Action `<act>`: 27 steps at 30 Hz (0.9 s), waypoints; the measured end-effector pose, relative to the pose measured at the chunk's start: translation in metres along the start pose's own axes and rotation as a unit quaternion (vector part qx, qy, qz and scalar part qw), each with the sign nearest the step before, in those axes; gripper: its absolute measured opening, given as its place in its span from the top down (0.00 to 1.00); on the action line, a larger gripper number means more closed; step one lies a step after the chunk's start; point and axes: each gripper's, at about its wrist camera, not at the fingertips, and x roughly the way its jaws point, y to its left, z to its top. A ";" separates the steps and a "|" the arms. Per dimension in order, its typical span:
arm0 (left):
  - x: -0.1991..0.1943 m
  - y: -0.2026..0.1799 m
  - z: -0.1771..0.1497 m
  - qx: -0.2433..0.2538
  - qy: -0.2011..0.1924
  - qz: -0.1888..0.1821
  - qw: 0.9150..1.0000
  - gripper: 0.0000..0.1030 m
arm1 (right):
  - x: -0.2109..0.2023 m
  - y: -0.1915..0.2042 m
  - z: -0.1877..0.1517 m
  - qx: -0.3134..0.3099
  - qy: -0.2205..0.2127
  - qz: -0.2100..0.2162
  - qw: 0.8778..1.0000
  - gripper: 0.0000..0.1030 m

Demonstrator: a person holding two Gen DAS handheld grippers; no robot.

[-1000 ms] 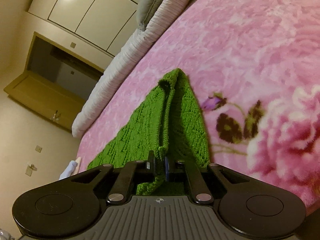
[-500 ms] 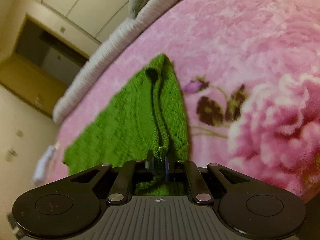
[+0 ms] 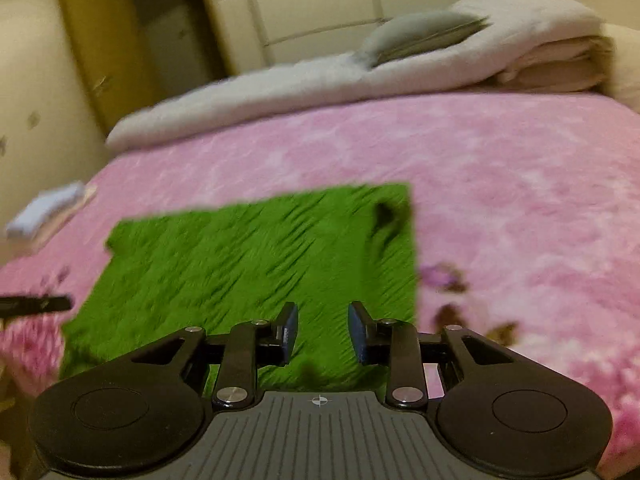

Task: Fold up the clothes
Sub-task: 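Lower the folded hem onto the vest with both grippers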

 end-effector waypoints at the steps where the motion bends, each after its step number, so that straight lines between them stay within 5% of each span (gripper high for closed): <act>1: 0.005 0.001 -0.007 0.004 0.006 0.003 1.000 0.85 | 0.008 0.003 -0.007 -0.012 0.013 0.000 1.000 0.69; 4: 0.003 0.011 -0.009 -0.002 0.012 -0.012 1.000 0.86 | 0.015 0.002 -0.017 -0.046 0.035 -0.003 0.998 0.70; 7: -0.004 0.023 0.015 -0.016 0.009 -0.035 0.999 0.89 | 0.011 -0.014 0.009 -0.023 0.066 0.035 0.997 0.70; 12: 0.012 0.036 0.067 0.005 -0.048 -0.032 0.998 0.89 | 0.024 -0.046 0.064 -0.019 0.006 0.026 0.999 0.69; 17: 0.070 0.045 0.102 0.022 -0.056 -0.025 0.998 0.89 | 0.084 -0.058 0.096 -0.049 -0.014 0.001 0.999 0.69; 22: 0.116 0.050 0.098 0.046 -0.035 0.005 0.998 0.89 | 0.147 -0.065 0.093 -0.090 0.014 -0.010 0.996 0.70; 27: 0.108 0.052 0.088 0.040 -0.034 0.008 0.999 0.88 | 0.150 -0.092 0.085 -0.054 0.004 0.016 0.998 0.73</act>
